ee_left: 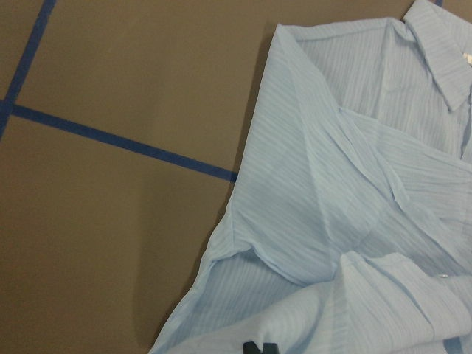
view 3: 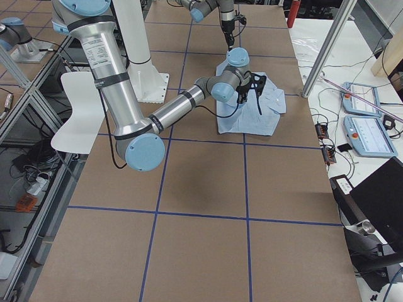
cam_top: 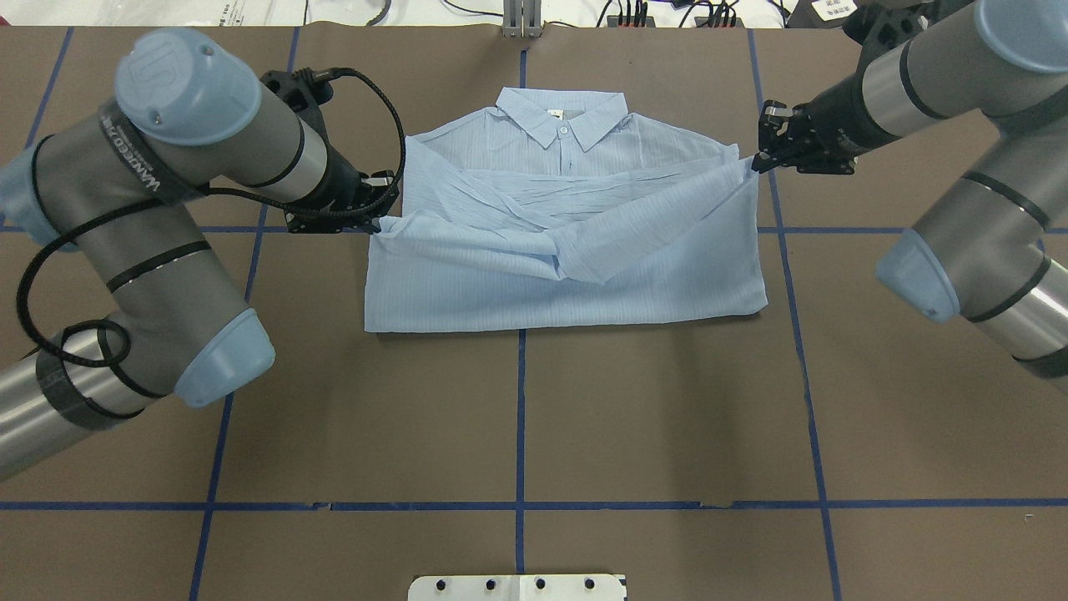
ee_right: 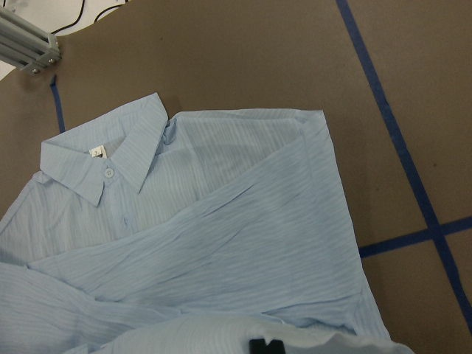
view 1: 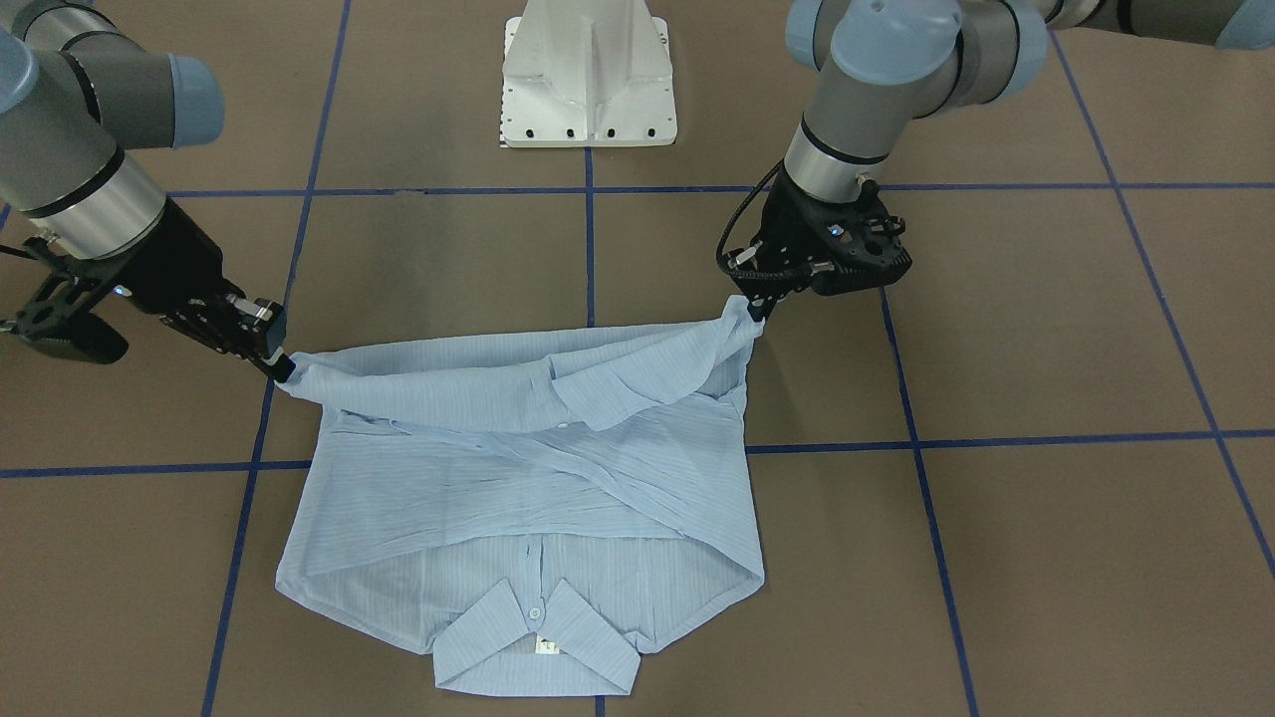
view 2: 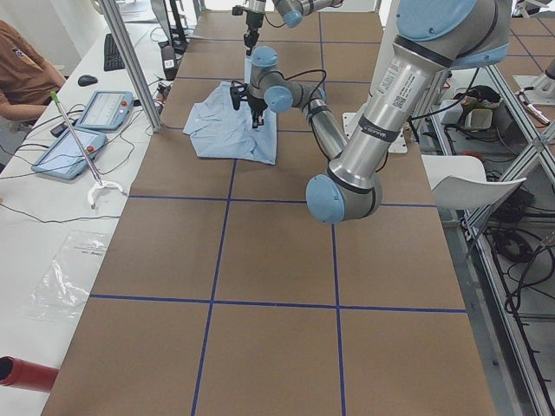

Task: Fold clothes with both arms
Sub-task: 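Lift the hem with both grippers and fold it toward the collar, then lay the hem down near the collar and open both grippers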

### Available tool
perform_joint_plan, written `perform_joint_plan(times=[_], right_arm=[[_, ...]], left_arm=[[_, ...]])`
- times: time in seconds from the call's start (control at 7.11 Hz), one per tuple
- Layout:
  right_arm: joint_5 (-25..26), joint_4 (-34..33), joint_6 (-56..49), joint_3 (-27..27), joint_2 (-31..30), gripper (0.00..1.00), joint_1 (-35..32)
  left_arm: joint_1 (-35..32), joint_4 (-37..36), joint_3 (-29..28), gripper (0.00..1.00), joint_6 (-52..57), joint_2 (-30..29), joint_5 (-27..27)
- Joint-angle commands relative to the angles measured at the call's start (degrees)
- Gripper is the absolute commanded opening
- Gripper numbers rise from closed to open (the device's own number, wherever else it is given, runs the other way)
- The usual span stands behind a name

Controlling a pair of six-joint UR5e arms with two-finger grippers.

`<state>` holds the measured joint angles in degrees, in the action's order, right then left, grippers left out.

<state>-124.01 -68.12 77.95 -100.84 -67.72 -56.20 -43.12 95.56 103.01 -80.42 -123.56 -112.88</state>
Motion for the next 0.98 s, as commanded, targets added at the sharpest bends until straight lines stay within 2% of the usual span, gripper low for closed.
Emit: perform_joint_plan(times=[0.0, 0.42, 0.7, 0.84], right_arm=[[-0.09, 0.09, -1.48, 5.9, 3.9, 0.0, -1.72], [-0.09, 0.27, -5.08, 11.35, 6.01, 0.0, -2.34], [0.17, 0.27, -6.31, 18.36, 10.82, 0.0, -1.99], [0.26, 0.36, -6.49, 20.93, 11.9, 0.0, -1.9]], left_arm=[[-3.27, 5.15, -7.7, 0.0, 2.54, -3.08, -0.06], [-6.09, 19.62, -29.12, 0.0, 2.55, -11.6, 0.03], [-6.62, 26.58, -37.23, 0.0, 2.99, -11.97, 0.55], [-6.62, 26.96, -37.96, 0.0, 2.99, -11.97, 0.55]])
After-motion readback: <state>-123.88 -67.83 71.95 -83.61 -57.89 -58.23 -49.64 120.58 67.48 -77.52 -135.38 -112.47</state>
